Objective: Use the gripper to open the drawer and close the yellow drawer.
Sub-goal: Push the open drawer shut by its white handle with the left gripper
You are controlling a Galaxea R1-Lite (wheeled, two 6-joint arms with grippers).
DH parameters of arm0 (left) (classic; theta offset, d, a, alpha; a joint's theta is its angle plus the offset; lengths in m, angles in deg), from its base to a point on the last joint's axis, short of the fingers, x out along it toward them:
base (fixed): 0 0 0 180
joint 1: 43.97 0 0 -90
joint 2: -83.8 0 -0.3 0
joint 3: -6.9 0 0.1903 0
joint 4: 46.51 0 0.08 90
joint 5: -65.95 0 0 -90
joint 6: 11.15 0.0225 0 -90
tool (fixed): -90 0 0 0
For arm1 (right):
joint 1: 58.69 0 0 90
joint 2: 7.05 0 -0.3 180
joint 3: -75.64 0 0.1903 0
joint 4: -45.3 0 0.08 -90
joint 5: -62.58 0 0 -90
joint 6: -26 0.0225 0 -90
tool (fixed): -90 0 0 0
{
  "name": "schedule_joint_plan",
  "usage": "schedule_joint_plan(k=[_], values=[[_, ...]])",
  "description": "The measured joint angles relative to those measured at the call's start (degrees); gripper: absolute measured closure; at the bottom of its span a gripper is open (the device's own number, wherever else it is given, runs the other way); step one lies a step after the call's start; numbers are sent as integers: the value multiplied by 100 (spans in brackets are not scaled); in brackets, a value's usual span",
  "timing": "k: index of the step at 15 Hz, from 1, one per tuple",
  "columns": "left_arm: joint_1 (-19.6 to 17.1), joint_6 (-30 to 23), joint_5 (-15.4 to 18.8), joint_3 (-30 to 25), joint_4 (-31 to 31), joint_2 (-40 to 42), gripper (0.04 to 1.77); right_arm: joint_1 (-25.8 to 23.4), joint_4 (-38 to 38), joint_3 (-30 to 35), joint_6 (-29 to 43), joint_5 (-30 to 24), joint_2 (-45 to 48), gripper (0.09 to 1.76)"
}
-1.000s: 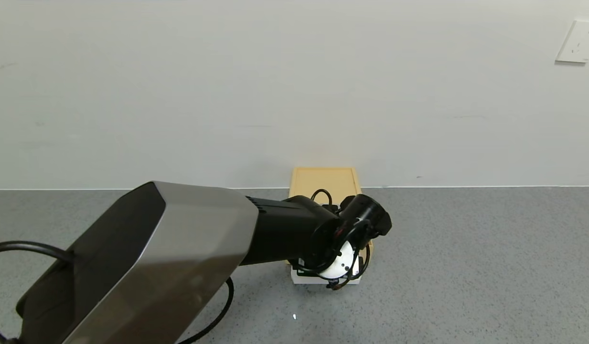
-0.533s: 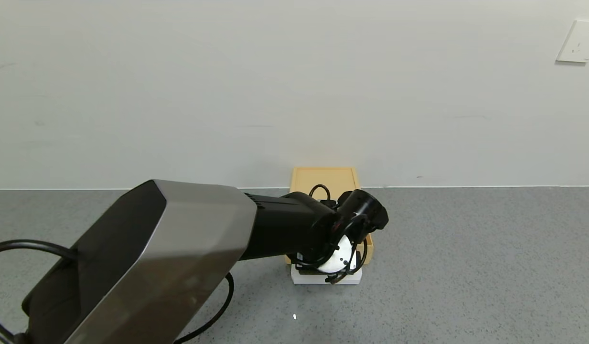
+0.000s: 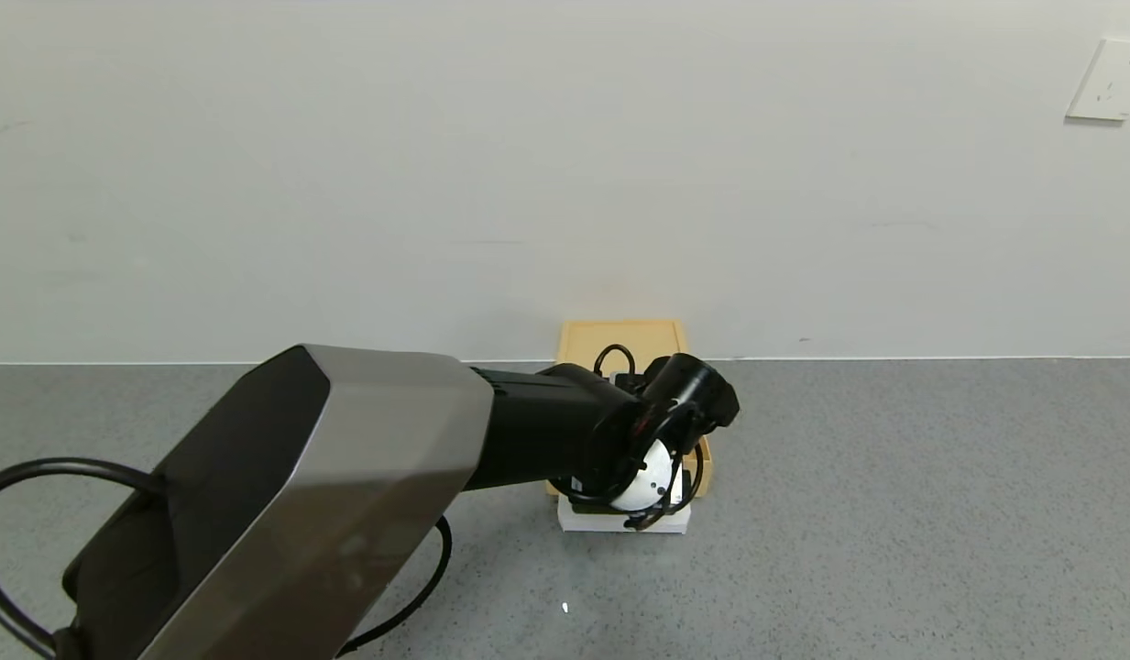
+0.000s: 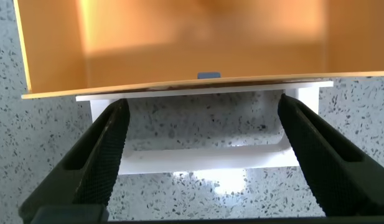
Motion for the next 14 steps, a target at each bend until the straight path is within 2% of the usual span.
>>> schedule_joint_plan(k=[14], values=[[-329,645,-5,605,245,-310,9,-2,0,0,0,0,0,14]])
